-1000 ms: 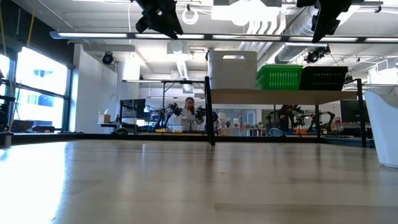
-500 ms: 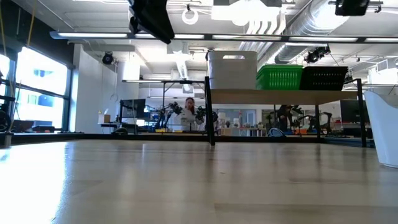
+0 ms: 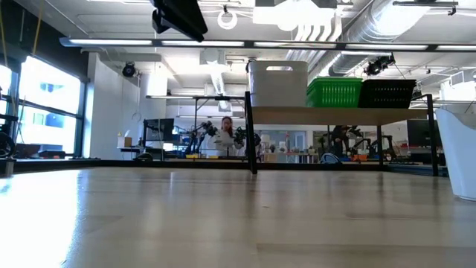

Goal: Stack baskets on shelf by color
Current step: Stack the white bin on top of the white bin

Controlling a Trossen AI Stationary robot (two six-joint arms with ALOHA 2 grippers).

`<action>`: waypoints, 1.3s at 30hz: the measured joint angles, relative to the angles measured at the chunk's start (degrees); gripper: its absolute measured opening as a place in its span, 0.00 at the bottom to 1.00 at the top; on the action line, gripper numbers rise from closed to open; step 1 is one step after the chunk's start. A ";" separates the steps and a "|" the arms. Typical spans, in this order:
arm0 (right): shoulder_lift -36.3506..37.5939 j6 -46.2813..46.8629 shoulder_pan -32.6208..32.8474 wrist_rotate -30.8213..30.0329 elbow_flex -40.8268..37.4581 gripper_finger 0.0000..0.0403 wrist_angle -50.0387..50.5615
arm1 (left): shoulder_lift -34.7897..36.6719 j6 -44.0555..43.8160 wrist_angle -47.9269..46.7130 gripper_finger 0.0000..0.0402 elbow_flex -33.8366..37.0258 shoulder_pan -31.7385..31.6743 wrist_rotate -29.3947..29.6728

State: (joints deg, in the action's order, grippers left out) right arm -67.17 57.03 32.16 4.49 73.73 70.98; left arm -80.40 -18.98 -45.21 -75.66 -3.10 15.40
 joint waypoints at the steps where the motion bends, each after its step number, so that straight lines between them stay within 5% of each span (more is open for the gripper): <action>1: -0.72 0.37 1.02 0.00 -0.02 0.26 -1.15 | 0.00 -0.39 0.00 0.30 0.00 0.30 0.00; 23: -15.77 6.00 20.64 -2.72 -0.04 0.27 -12.64 | 0.02 -5.84 0.00 0.30 0.00 1.71 -0.22; 39: -27.12 3.68 25.23 -2.87 -0.04 0.39 -15.88 | 0.02 -8.05 0.00 0.30 0.00 1.71 -0.23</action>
State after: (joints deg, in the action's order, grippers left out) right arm -94.29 60.71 57.39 1.61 73.69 55.10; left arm -80.38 -27.03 -45.21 -75.66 -1.39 15.16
